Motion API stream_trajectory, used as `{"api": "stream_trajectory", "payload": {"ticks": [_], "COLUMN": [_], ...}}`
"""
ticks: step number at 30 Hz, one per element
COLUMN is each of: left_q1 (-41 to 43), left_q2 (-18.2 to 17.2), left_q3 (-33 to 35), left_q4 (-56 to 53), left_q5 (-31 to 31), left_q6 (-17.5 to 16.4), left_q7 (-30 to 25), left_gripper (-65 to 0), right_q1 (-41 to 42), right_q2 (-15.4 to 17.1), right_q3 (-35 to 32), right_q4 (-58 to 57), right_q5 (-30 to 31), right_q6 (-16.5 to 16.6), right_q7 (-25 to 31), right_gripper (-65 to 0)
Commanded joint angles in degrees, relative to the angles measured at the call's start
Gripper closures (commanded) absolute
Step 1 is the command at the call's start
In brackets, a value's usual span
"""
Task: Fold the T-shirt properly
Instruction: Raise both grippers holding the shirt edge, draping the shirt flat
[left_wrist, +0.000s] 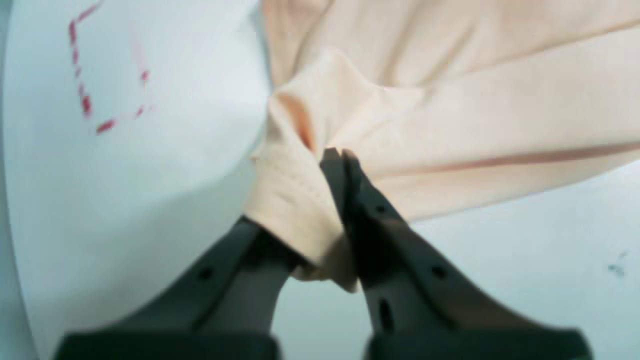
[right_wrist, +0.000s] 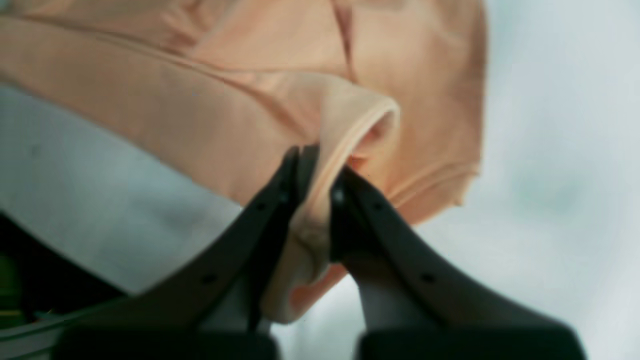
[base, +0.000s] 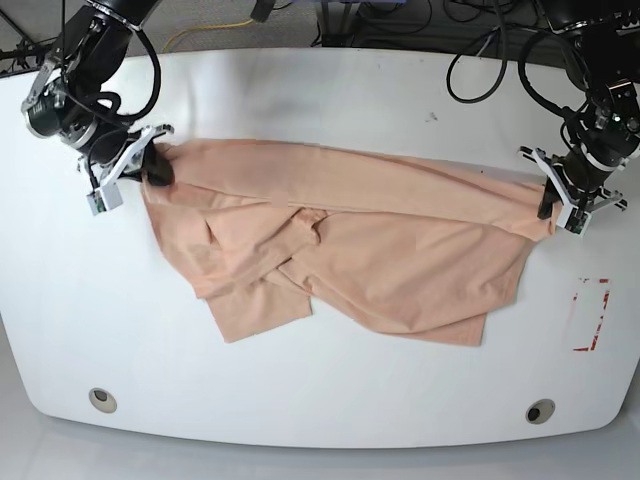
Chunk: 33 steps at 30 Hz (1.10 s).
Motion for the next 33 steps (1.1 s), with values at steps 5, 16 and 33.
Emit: {"api": "stream_trajectory", "payload": {"ticks": [5,16,33], "left_q1": [0.5,1.9,2.1], "left_q2": [-1.0,-5.4,-6.0], "left_q3": [-2.2,-2.6,-2.6], "left_q4": [-0.9,-4.2,-4.6], "left_q5": [-0.7,-1.1,-1.1], "left_q6": [0.2,0.2,0.2], "left_q7": [-1.1,-1.1,-1.1], "left_gripper": [0.0,0.0,0.0], "right_q1": [-6.8,-15.0,-16.7], "right_q2": [1.2,8.4,13.5], "right_q3": [0.2,-2.2,-14.9], "right_q4": [1.0,1.0,-4.3], "right_q5": [10.9,18.7,20.2], "right_q6": [0.1,0.1,0.1], "right_q7": [1.1,-2.1,-2.1], "right_gripper": [-1.4,-1.4,-27.9]}}
